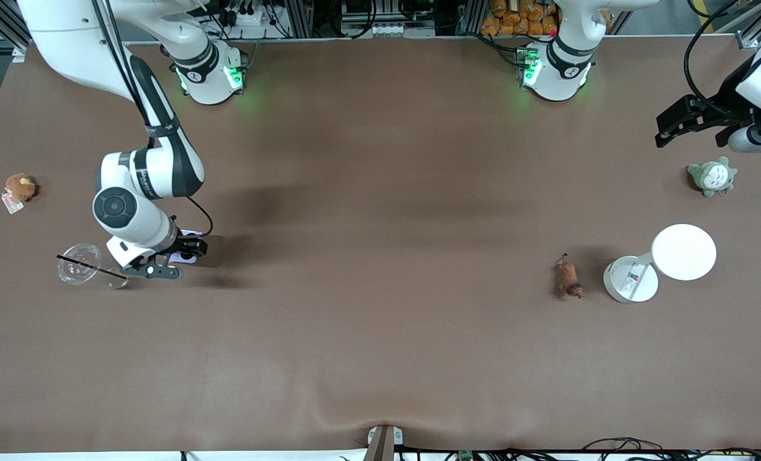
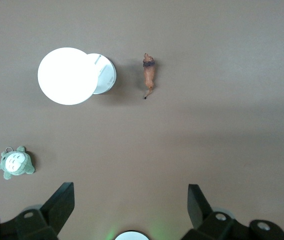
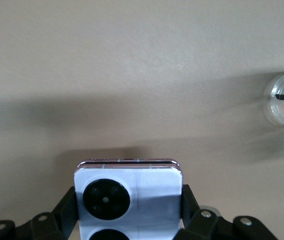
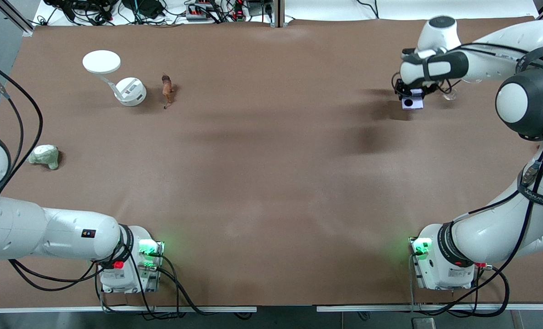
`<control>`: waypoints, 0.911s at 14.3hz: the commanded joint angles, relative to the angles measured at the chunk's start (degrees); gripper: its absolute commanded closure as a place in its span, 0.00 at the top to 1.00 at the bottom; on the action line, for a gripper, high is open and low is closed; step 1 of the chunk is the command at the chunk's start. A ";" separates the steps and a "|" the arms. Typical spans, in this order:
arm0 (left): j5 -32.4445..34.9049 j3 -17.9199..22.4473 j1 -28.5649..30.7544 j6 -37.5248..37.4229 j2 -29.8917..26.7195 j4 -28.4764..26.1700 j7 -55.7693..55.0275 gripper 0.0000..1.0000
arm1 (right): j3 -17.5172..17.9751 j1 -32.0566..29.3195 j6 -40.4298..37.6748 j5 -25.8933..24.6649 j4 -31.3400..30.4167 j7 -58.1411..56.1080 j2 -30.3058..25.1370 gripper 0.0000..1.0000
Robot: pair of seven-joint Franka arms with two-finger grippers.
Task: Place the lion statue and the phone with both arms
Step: 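Lower the held phone beside the clear cup with the right gripper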
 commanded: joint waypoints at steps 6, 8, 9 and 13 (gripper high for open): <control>-0.78 0.42 -0.19 -0.66 -1.24 -0.35 0.37 1.00 | -2.18 -2.88 2.48 0.22 -4.08 -7.81 -1.95 0.40; -0.78 0.42 -0.19 -0.66 -1.24 -0.35 0.37 1.00 | -2.44 -3.49 2.57 0.22 -4.08 -8.87 -1.78 0.42; -0.78 0.42 -0.19 -0.66 -1.24 -0.35 0.37 1.00 | -2.53 -3.58 2.57 0.22 -4.08 -9.14 -1.69 0.45; -0.78 0.42 -0.19 -0.75 -1.24 -0.35 0.46 1.00 | -3.24 -3.76 2.83 0.22 -4.08 -10.28 -0.55 0.49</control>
